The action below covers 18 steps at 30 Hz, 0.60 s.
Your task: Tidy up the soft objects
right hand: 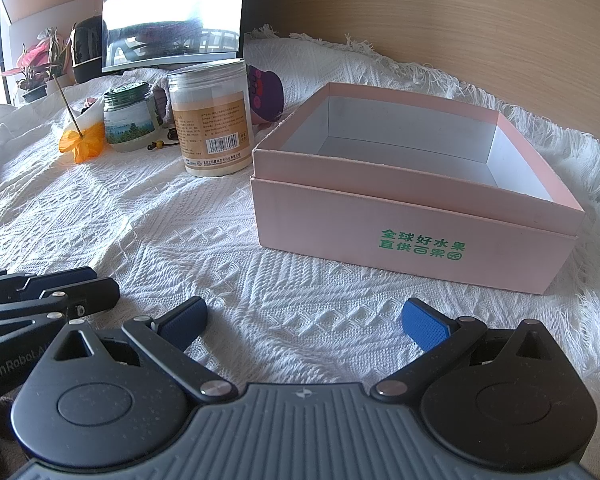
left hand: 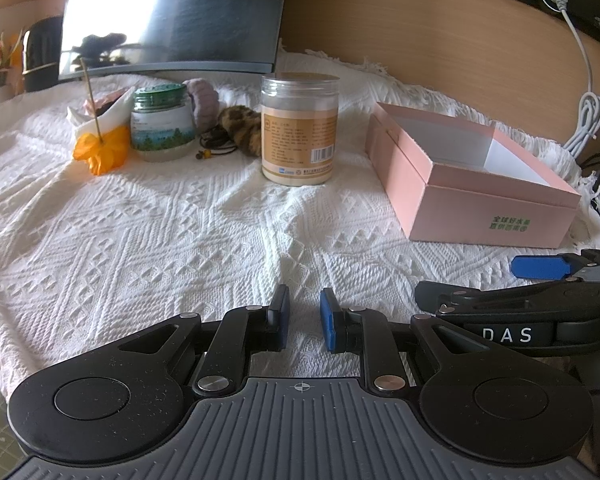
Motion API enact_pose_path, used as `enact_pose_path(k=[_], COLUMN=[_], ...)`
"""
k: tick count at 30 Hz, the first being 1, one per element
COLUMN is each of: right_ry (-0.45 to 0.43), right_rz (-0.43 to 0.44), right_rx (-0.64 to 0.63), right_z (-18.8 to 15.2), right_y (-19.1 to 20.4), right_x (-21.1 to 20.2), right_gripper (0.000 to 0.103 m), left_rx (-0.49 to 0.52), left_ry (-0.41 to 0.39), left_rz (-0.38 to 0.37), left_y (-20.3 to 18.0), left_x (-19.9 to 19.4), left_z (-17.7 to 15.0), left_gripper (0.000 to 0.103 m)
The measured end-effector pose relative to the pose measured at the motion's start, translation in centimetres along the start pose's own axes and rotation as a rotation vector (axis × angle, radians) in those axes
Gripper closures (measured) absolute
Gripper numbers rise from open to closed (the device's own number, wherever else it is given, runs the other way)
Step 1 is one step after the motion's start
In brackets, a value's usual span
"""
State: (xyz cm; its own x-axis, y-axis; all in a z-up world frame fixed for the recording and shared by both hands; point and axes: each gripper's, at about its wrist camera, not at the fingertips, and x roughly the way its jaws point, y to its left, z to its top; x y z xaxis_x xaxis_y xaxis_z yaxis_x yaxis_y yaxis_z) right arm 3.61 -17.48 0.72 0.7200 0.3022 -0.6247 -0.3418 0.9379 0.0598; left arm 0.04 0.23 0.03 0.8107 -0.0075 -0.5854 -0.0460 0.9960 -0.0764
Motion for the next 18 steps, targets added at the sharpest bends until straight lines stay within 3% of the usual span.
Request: enact_pose_path(k=[13,18], right_ry=[0.002,0.141], right_rz=[0.002,0.026], right_rx=[0.000,-0.023], right_z=[-0.1,1.7], right_y=[0.0,-0.2], right_x=[0.1,0.6], right_gripper=[0.000,0.000], left_rx=[-0.012,0.019], left_ry=[0.008,0.047], left_rz=[-0.010,-0.075], left_y=[0.3,1.3], left_x=[0.0,0.2], left_z=[0.2,0.9], left_gripper=[0.081,0.082])
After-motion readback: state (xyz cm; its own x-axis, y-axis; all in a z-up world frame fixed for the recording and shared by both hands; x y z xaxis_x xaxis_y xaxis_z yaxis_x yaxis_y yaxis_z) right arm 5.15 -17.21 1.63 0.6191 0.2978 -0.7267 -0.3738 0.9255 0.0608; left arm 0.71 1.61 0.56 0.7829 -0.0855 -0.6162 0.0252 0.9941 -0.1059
